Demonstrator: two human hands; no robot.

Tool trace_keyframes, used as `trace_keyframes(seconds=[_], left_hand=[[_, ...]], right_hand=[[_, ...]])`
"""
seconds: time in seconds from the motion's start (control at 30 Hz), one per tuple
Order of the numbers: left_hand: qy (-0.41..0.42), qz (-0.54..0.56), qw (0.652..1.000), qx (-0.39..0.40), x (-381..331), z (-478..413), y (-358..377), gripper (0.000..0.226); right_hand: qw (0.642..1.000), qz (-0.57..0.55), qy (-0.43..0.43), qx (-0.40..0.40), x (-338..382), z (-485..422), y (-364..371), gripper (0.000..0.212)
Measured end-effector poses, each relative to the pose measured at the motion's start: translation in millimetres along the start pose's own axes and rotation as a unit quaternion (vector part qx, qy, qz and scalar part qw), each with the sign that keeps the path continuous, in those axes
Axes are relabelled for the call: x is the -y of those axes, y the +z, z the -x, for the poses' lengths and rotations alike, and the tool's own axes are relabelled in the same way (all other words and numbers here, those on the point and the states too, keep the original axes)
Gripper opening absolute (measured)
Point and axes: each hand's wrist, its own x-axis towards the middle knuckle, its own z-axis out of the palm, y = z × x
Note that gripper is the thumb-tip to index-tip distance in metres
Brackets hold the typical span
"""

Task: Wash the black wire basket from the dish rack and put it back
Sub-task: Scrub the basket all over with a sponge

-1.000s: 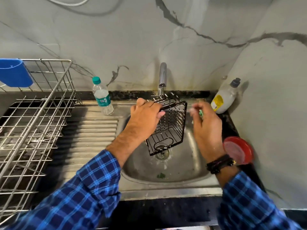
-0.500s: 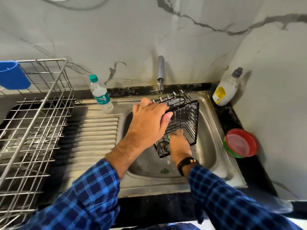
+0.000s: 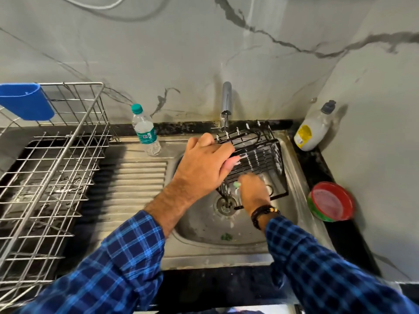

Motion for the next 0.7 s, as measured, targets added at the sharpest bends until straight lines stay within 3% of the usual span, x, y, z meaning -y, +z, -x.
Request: trace_keyframes(seconds=[0.2,0.4,0.5,0.63,0.7], left_hand=[[0.027,-0.012,1.0,-0.003,-1,-8,-5,0.034],[0.012,-0.052,0.998,-0.013,5,-7,-13,0.037],[-0.017,-0.061,0.998,-0.01,12,-4,-16,0.037],[-0.045,-0.034,0.998,-0.026,13,-1,-20,0.035],[-0.061,-0.024,0.998,-0.026,12,-4,-20,0.037]], right_hand=[[0.996,-0.048,0.055,-0.044,-7,-7,-9,0.016],[0.993,-0.064,0.074,-0.068,-6,-6,-9,0.032],[0.995,-0.021,0.062,-0.07,-10,-6,-14,0.035],[0.998,0.038,0.023,-0.048,-5,-5,-13,0.054],[0.998,0.044,0.015,-0.038,2,-4,-10,0.05]])
